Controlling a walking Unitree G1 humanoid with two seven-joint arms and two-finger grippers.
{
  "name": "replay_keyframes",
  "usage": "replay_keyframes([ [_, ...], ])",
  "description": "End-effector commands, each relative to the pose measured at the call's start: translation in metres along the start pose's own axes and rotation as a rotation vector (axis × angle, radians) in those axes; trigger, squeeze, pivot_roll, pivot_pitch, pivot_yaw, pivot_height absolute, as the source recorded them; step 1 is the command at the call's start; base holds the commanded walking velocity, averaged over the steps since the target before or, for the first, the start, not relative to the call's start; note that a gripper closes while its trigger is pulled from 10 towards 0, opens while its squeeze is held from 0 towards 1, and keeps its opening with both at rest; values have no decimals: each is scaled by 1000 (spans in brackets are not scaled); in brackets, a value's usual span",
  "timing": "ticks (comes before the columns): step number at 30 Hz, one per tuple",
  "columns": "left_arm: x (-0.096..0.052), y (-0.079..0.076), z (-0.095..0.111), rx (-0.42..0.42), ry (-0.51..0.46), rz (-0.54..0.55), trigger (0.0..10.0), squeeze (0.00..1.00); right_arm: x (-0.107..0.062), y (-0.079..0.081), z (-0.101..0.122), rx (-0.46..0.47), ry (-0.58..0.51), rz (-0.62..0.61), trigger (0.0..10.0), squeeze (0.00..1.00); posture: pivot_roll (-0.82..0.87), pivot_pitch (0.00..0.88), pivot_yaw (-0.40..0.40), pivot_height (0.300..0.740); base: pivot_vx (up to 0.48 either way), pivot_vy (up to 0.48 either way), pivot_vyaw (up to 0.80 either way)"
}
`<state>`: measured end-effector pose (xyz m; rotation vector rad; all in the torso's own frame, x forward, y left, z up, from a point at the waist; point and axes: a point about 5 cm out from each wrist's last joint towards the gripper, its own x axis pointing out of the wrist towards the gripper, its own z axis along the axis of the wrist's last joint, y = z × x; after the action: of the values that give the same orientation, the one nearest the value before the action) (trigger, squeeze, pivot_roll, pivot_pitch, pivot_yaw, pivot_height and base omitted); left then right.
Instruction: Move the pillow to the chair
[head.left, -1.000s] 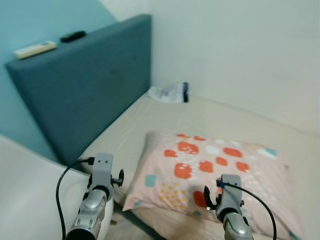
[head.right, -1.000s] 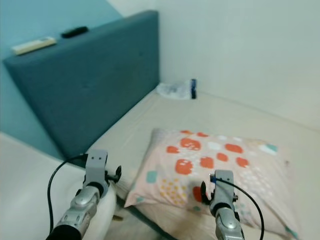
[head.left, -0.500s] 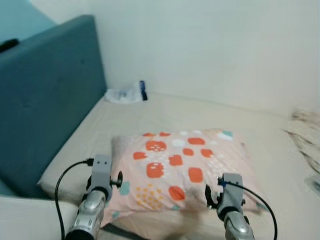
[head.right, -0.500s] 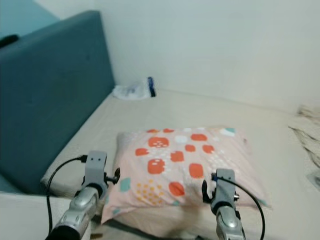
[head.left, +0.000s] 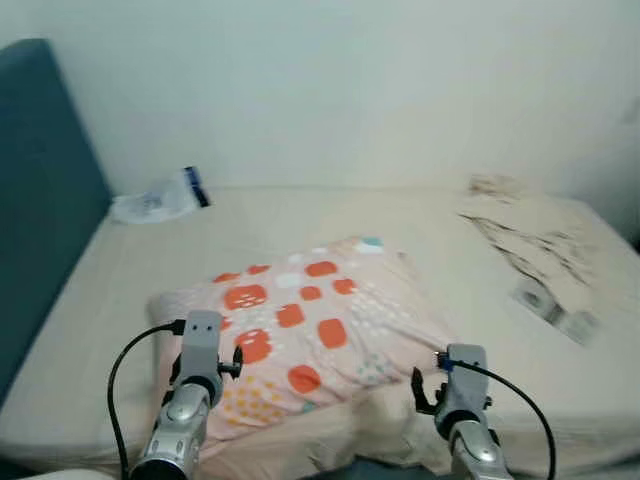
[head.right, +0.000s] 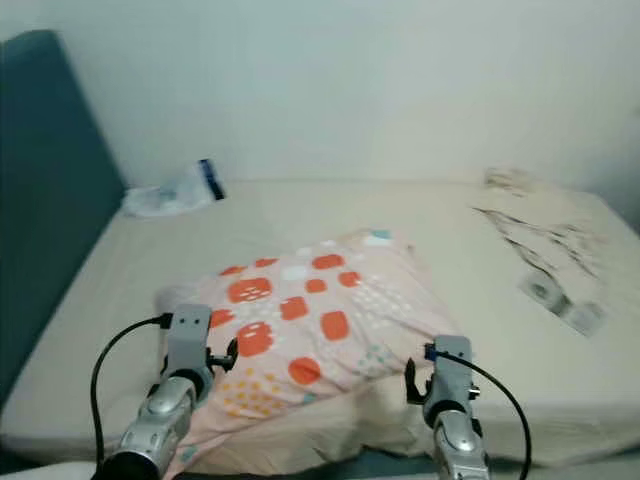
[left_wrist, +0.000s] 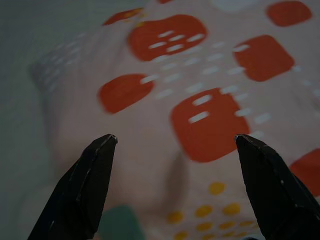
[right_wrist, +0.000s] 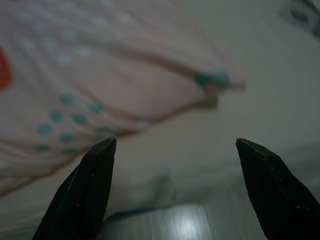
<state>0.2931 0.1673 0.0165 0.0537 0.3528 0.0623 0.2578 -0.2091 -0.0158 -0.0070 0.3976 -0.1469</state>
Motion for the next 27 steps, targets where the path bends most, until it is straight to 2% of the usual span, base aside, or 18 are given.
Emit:
replay_keyframes([
  [1,0,1,-4,4,24,9,10000,0,0,-3,-1,9,16,-14,10000,0,-4,103,-2,740,0,0,-800],
  [6,1,3,-3,-4,22,39,10000,0,0,-5,-1,8,17,-17,10000,0,-3,102,-5,740,0,0,-800],
  [8,0,4,-2,-17,17,55,10000,0,1,-5,0,44,16,-5,10000,0,-5,103,-6,740,0,0,-800],
  [10,0,5,-2,-22,6,58,10000,0,2,1,-1,-14,48,42,10000,0,-7,105,-3,740,0,0,0],
  [15,-1,6,-2,-42,7,78,10000,0,5,3,5,-4,23,38,10000,0,-12,109,-5,740,0,0,0],
  [18,0,8,-2,-80,11,104,10000,0,7,4,7,-32,23,41,10000,0,-10,113,-8,740,0,0,0],
  [21,0,9,-1,-95,7,120,10000,0,7,11,8,-123,22,98,10000,0,-11,116,-8,740,0,0,673],
  [27,-1,12,0,-96,0,140,10000,0,7,21,11,-136,0,165,10000,0,-9,121,-9,740,0,0,800],
])
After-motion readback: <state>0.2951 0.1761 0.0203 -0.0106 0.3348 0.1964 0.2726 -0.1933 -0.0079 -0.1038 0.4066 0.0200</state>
